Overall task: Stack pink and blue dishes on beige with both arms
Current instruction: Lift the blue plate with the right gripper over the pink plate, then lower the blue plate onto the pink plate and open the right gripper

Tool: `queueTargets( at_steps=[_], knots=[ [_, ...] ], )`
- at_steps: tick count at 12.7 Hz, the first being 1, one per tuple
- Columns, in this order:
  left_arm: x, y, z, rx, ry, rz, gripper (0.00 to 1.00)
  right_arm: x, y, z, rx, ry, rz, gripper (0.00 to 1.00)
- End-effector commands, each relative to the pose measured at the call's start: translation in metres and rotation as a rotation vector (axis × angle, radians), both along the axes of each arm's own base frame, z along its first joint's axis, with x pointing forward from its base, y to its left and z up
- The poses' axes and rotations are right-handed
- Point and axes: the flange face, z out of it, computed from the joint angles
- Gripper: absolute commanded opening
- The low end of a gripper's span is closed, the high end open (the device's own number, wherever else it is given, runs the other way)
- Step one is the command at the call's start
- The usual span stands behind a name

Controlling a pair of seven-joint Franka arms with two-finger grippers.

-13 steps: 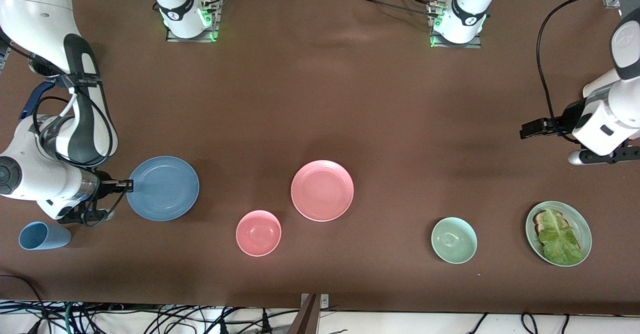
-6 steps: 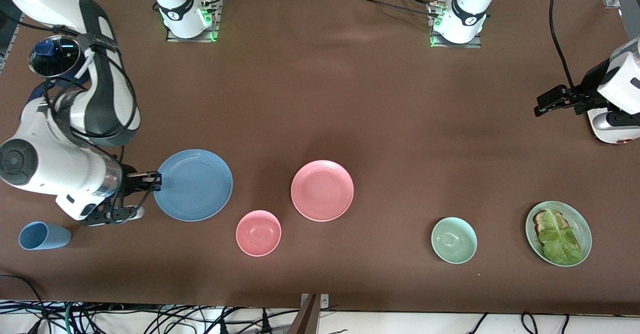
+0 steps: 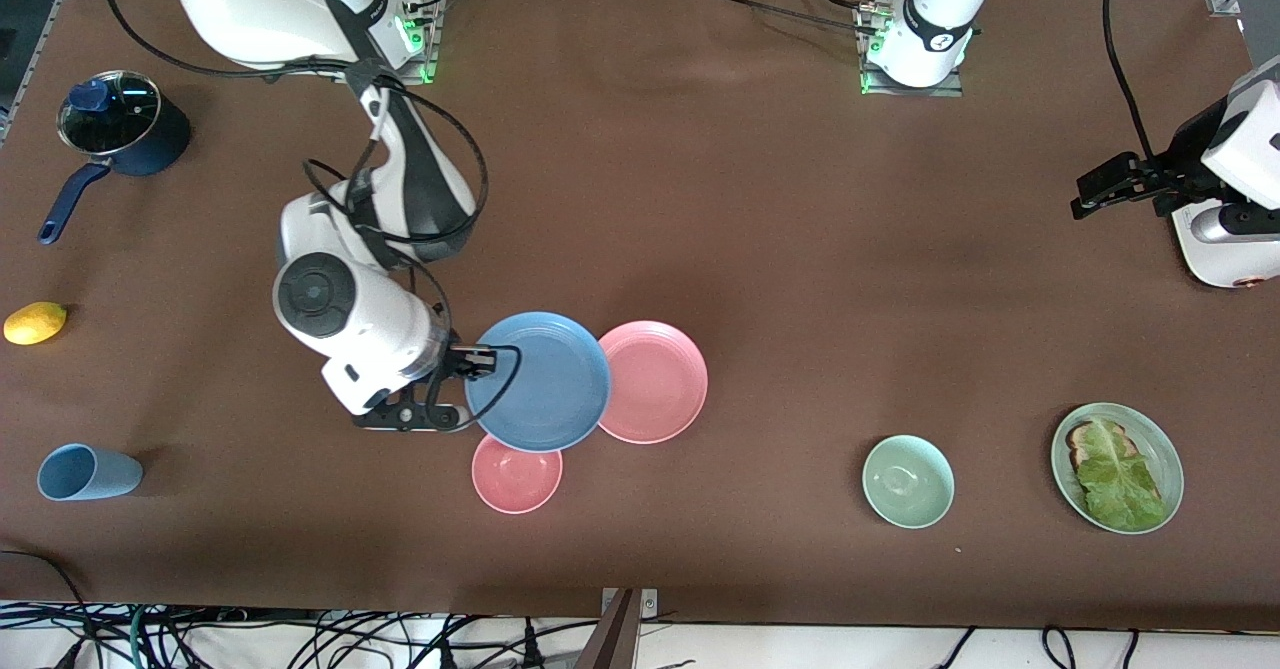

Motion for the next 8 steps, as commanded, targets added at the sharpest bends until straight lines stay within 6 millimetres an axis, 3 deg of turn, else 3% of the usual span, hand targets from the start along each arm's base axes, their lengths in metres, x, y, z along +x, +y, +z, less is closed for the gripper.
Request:
queueTargets(
  at_steps=[1, 4, 8],
  knots=[
    [0.006, 0.005, 0.007, 0.013, -0.004, -0.012, 1.0, 0.003, 0.03, -0.011, 0.032, -0.044, -0.077, 0.0],
    [0.006, 0.01, 0.006, 0.019, -0.003, -0.01, 1.0, -0.008, 0.059, -0.024, 0.047, -0.049, -0.138, 0.0],
    [0.008, 0.002, 0.001, 0.023, 0.007, -0.024, 1.0, -0.031, 0.096, -0.048, 0.058, -0.002, -0.171, 0.0]
  ],
)
